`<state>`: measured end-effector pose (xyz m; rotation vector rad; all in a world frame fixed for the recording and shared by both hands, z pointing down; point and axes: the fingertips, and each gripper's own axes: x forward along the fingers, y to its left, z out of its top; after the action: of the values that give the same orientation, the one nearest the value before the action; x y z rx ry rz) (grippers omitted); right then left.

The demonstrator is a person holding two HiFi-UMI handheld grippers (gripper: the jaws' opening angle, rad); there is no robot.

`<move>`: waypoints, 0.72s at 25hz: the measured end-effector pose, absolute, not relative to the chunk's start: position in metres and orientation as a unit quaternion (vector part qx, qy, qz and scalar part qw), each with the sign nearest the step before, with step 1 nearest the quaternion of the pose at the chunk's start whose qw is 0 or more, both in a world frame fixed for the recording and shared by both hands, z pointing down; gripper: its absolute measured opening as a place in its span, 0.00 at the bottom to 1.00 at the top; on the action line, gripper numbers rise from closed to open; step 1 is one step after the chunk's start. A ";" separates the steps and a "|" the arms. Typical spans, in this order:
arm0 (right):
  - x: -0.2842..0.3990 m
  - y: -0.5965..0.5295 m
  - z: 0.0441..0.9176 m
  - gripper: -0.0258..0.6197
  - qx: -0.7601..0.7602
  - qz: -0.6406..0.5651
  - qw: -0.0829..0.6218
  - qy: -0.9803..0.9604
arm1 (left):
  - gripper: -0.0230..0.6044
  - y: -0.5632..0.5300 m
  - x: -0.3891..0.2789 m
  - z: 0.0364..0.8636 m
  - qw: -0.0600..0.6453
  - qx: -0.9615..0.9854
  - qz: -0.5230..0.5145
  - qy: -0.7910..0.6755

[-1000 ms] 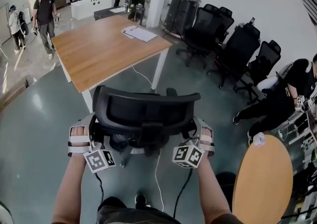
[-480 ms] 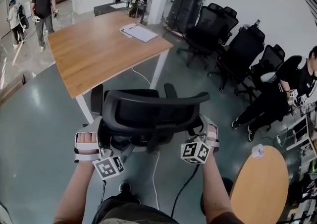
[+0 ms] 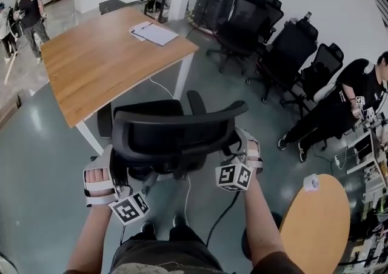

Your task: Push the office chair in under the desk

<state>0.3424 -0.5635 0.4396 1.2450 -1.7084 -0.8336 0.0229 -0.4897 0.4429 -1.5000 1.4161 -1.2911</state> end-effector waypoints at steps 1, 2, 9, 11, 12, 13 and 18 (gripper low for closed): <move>0.345 -0.568 0.440 0.46 0.494 -0.336 0.419 -0.684 | 0.54 -0.492 0.026 0.444 0.346 -0.576 -0.498 0.548; 0.348 -0.573 0.440 0.46 0.491 -0.339 0.416 -0.686 | 0.54 -0.494 0.030 0.444 0.346 -0.573 -0.499 0.551; 0.359 -0.611 0.438 0.46 0.460 -0.361 0.401 -0.706 | 0.54 -0.509 0.047 0.441 0.327 -0.547 -0.509 0.579; 0.360 -0.622 0.437 0.46 0.454 -0.364 0.396 -0.711 | 0.54 -0.515 0.051 0.441 0.324 -0.540 -0.512 0.584; 0.363 -0.627 0.438 0.46 0.451 -0.367 0.394 -0.712 | 0.54 -0.518 0.054 0.442 0.323 -0.537 -0.513 0.586; 0.365 -0.633 0.438 0.46 0.448 -0.370 0.392 -0.713 | 0.54 -0.522 0.057 0.442 0.321 -0.536 -0.514 0.587; 0.367 -0.660 0.440 0.46 0.435 -0.383 0.385 -0.718 | 0.54 -0.541 0.062 0.441 0.312 -0.530 -0.521 0.591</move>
<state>0.3669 -0.6598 0.4395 1.1089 -1.8290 -0.9744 0.0619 -0.5405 0.4414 -1.3989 1.5605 -1.3761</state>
